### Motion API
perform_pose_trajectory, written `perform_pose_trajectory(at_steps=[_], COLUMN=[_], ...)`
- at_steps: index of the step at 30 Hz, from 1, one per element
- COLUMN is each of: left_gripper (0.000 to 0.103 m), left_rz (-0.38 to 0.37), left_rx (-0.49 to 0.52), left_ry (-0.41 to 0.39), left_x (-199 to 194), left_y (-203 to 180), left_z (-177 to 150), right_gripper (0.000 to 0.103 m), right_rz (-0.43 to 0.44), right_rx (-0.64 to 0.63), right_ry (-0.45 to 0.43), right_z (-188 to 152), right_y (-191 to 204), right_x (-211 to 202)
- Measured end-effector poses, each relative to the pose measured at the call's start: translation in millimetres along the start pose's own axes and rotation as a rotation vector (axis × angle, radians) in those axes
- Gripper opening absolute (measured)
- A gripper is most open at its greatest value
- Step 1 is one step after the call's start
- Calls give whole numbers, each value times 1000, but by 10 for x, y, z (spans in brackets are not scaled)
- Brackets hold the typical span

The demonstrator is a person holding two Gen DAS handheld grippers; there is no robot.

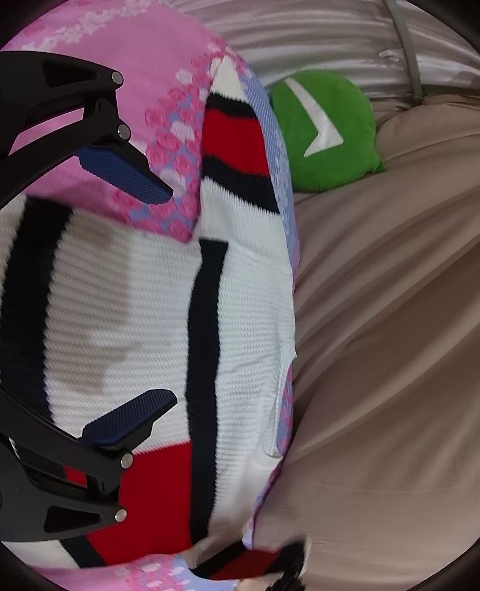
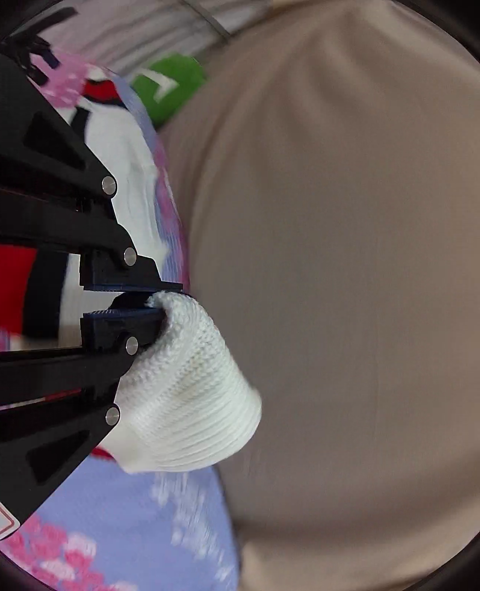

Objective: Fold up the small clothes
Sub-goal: 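Grasp the striped sleeve cuff with the right tool, then fold the held sleeve across the sweater body with the right tool, release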

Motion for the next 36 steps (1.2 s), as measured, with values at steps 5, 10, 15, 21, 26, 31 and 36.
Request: perform_pose_trajectory(at_steps=[5, 10, 15, 21, 26, 31, 36], left_gripper=[98, 98, 98, 91, 81, 82, 82], left_rz=[-100, -161, -156, -181, -171, -117, -114], left_rx=[-77, -96, -102, -197, -177, -91, -76], left_ry=[106, 172, 246, 261, 243, 166, 222], left_x=[400, 742, 1179, 1394, 1341, 1213, 1351], left_y=[-116, -88, -104, -49, -64, -59, -170], left_z=[110, 150, 191, 228, 324, 327, 186], right_gripper=[13, 36, 45, 60, 11, 10, 11], right_rz=[212, 82, -108, -172, -169, -224, -231], right_rx=[-179, -113, 43, 126, 99, 228, 262], right_ry=[229, 144, 110, 192, 237, 108, 109], right_z=[-608, -756, -829, -826, -783, -789, -924], right_y=[1061, 555, -199, -541, -471, -1012, -1196], right_x=[924, 636, 197, 431, 744, 379, 150])
Point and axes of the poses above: each gripper's, at about its wrist camera, not at the fingertips, and x roughly the way its jaws point, y to its left, z to its top, the point moved 1 cm from there along x, roughly the way its jaws point, and after that the axes turned 5 degrees about z, right-handed, at the moved point
